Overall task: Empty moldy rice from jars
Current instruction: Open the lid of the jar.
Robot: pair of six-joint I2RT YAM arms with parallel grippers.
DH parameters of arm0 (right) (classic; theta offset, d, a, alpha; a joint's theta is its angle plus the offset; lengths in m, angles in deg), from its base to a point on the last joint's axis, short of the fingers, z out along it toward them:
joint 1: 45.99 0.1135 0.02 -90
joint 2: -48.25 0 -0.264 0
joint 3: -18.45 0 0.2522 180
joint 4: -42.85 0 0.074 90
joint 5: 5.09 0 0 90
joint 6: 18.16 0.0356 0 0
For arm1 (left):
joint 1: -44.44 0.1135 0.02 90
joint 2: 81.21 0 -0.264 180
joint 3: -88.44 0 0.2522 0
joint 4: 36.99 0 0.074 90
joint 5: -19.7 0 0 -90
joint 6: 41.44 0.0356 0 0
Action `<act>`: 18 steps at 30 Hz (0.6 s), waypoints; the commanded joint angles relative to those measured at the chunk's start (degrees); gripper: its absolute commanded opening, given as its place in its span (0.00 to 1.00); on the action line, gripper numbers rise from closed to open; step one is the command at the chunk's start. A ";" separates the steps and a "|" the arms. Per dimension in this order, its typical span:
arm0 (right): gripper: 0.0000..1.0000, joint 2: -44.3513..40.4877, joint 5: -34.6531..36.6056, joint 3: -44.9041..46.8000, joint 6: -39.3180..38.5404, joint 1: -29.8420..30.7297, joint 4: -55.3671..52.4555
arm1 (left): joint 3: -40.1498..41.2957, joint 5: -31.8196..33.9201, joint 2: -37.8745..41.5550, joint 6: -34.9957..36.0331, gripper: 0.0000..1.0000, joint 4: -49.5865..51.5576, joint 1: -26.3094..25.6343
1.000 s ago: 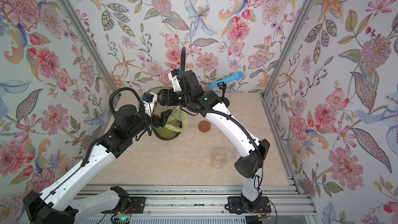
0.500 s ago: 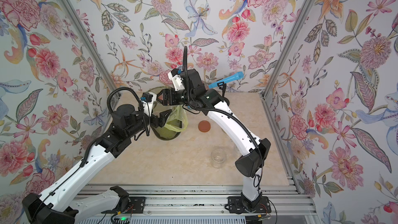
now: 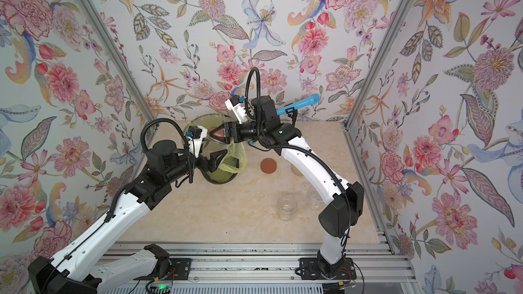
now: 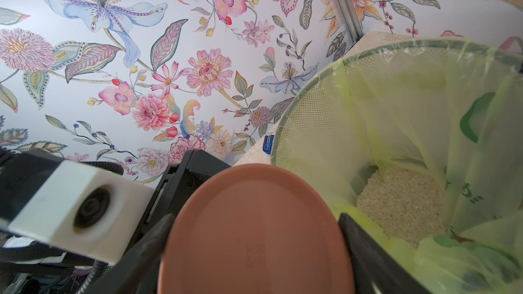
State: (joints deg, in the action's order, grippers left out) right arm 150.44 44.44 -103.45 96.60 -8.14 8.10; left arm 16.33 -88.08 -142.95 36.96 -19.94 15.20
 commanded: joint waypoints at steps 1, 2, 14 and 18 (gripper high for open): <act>0.44 -0.39 1.72 0.10 -1.05 -2.51 5.29 | -0.76 -4.59 3.35 -0.62 0.00 -9.16 -0.06; 0.43 -0.05 1.53 -0.34 -0.81 -2.67 5.29 | -0.57 -4.50 3.41 -0.71 0.00 -9.22 -0.03; 0.42 2.04 4.23 -4.39 -1.64 -3.69 2.09 | 0.16 -4.12 3.75 -0.54 0.00 -8.90 0.05; 0.42 0.59 6.71 -2.61 -3.14 -4.64 0.69 | -0.18 -4.10 3.64 -0.03 0.00 -8.41 0.14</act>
State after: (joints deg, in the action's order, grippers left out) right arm 151.60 48.68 -106.20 95.35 -11.82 9.56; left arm 17.05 -91.16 -140.76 36.98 -23.35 15.23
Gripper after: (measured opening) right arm 0.860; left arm 0.865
